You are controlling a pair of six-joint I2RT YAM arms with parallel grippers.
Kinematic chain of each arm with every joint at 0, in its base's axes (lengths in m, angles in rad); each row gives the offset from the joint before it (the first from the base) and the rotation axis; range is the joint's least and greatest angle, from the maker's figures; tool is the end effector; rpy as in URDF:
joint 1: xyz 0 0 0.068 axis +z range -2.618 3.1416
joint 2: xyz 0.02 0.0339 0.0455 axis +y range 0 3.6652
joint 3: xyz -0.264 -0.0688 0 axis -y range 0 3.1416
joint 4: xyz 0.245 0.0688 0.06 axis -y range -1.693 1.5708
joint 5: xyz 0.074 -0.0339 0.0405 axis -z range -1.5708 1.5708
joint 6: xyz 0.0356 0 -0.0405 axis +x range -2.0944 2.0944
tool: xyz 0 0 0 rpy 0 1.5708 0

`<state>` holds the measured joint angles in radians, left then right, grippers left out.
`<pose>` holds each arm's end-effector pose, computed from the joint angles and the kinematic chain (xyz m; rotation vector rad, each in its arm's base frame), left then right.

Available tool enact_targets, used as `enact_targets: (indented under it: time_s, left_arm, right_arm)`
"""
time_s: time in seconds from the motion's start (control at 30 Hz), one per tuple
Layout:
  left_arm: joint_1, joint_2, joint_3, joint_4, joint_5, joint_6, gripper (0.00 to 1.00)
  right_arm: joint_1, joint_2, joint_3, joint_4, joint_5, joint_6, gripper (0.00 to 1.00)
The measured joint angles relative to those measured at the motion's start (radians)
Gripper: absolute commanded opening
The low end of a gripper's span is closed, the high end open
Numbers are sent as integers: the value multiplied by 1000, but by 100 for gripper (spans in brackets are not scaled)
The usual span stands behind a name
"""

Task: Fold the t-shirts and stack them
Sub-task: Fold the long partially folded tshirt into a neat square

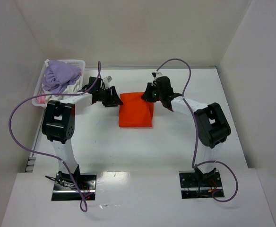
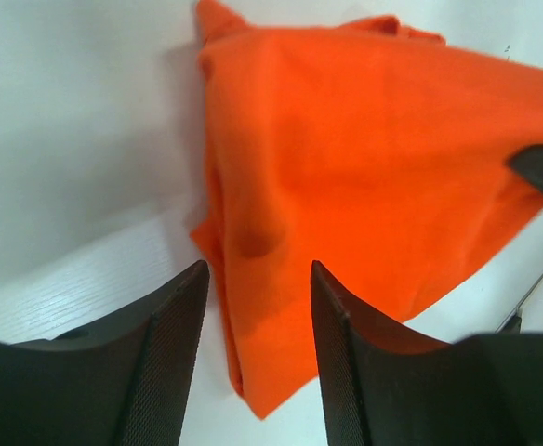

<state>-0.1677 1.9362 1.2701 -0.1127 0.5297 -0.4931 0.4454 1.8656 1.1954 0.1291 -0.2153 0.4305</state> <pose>0.4097 -0.0876 0.1823 -0.1200 2.4074 -0.9393 0.3750 0.1875 0.2049 -0.1499 2.1843 0.7382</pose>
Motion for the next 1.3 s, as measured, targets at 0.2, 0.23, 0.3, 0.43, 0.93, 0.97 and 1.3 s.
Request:
enact_targets:
  time_s: [0.2,0.23,0.3,0.43,0.93,0.97,1.3]
  left_arm:
    - [0,0,3,-1,0,0,64]
    - [0,0,7,-3,0,0,64]
    - [0,0,18,-5,1,0,65]
    - [0,0,34,-3,3,0,66]
    - [0,11,43,-9,10,1,66]
    - [0,11,48,-11,13,1,66]
    - [-14,9,137,-49,37,39,72]
  right_arm:
    - [0,-87,-52,9,41,3,20]
    - [0,-92,-65,10,48,5,20]
    - [0,-95,-92,10,66,10,20]
    - [0,-95,-128,4,97,21,30]
    - [-66,-38,-128,8,154,56,84]
    - [-70,-38,-128,9,155,56,84]
    - [-80,-177,-333,24,149,134,70]
